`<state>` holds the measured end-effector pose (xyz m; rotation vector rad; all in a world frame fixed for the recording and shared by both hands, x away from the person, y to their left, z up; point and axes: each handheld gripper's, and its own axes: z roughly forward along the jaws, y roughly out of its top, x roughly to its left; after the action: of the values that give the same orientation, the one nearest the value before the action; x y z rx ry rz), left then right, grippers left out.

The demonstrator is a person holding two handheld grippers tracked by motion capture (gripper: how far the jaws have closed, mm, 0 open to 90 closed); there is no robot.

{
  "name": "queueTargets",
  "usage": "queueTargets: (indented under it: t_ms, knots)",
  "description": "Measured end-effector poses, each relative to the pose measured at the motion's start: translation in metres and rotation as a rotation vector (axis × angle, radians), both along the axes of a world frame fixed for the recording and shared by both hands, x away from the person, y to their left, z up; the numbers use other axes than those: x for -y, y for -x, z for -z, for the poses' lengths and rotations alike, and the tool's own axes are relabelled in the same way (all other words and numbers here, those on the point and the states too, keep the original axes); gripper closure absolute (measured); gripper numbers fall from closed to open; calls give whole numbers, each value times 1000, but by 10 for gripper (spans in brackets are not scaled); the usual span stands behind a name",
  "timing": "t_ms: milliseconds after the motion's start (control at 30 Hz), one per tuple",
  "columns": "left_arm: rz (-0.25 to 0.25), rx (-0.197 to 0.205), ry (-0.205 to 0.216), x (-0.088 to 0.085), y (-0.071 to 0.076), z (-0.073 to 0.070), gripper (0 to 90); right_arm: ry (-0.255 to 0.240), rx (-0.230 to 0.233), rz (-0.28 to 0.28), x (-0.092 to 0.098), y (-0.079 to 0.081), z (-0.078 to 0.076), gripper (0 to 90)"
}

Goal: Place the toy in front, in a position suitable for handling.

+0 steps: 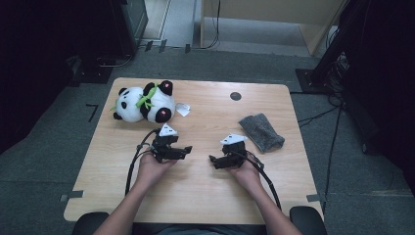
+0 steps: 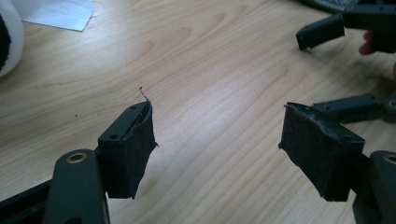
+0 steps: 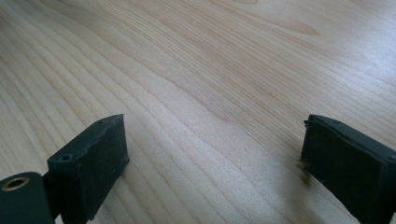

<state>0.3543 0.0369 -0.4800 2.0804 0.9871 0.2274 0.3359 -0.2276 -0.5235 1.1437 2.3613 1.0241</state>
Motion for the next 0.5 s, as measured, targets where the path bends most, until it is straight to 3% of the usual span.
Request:
queueTargets:
  t_ms: [167,267,400,500]
  knots:
    - [-7,26,-5,-4,-8,-13,259,10,-13,1,-1,-1,-1,70]
    - [-7,24,-5,-10,-11,-18,298,12,-22,21,-1,-1,-4,140]
    - [-16,31,-16,-19,-17,-26,306,14,-23,34,-1,-2,-5,149]
    - [-21,28,14,-27,-22,-30,318,16,-30,43,0,-3,-6,176]
